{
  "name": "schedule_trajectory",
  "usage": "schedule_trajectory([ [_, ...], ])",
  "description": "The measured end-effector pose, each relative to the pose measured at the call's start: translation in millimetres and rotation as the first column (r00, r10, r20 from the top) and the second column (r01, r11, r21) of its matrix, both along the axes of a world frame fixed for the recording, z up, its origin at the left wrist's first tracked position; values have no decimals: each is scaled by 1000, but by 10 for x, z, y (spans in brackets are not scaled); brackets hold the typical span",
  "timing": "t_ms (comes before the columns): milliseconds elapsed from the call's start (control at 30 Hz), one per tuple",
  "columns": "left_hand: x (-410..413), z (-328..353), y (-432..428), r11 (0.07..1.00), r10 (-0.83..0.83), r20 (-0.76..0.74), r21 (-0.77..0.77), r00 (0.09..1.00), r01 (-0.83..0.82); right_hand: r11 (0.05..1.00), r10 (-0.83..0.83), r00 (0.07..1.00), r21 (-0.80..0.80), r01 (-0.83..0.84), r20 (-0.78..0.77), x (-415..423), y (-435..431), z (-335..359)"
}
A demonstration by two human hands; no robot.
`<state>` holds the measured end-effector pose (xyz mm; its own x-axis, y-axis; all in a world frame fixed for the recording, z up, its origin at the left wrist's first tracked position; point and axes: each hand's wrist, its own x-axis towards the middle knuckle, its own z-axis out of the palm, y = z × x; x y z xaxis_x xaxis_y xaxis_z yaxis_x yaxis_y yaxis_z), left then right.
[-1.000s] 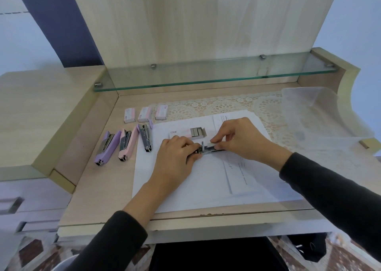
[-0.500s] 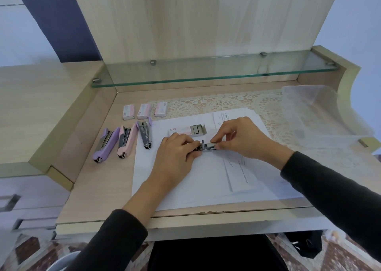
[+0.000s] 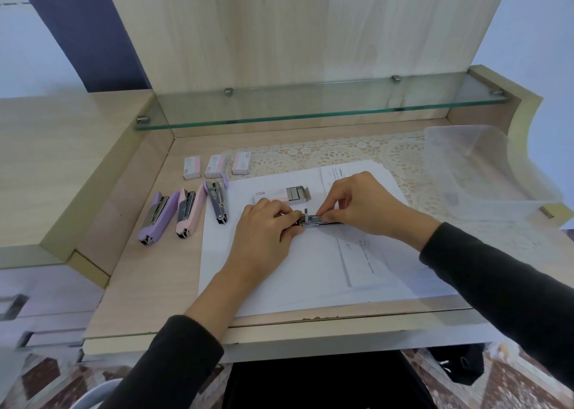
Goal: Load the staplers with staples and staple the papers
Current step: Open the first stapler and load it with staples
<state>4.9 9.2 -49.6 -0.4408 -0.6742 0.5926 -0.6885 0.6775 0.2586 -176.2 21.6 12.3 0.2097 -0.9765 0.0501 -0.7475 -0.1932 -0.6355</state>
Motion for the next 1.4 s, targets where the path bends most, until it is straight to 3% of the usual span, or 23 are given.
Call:
schedule_trajectory([
  [400, -1, -13, -2, 1000, 19, -10, 20, 1000, -19, 998, -51, 993, -30, 55, 105, -33, -7, -20],
  [633, 4, -9, 0, 1000, 13, -3, 17, 1000, -13, 1000, 8, 999, 5, -8, 54, -44, -14, -24],
  [867, 6, -26, -3, 999, 36, 16, 21, 999, -36, 997, 32, 999, -73, -34, -32, -45, -8, -71],
  [1000, 5, -27, 1, 999, 22, -4, 36, 1000, -22, 994, 28, 1000, -108, -27, 12, -50, -22, -63],
  [1233, 4, -30, -5, 999, 21, -11, 48, 1000, -21, 951, 5, 998, -310, 17, 70, -37, 18, -50],
  [1400, 7, -34, -2, 999, 26, -13, 47, 1000, -25, 975, -43, 999, -220, 41, -5, -75, -31, -69],
])
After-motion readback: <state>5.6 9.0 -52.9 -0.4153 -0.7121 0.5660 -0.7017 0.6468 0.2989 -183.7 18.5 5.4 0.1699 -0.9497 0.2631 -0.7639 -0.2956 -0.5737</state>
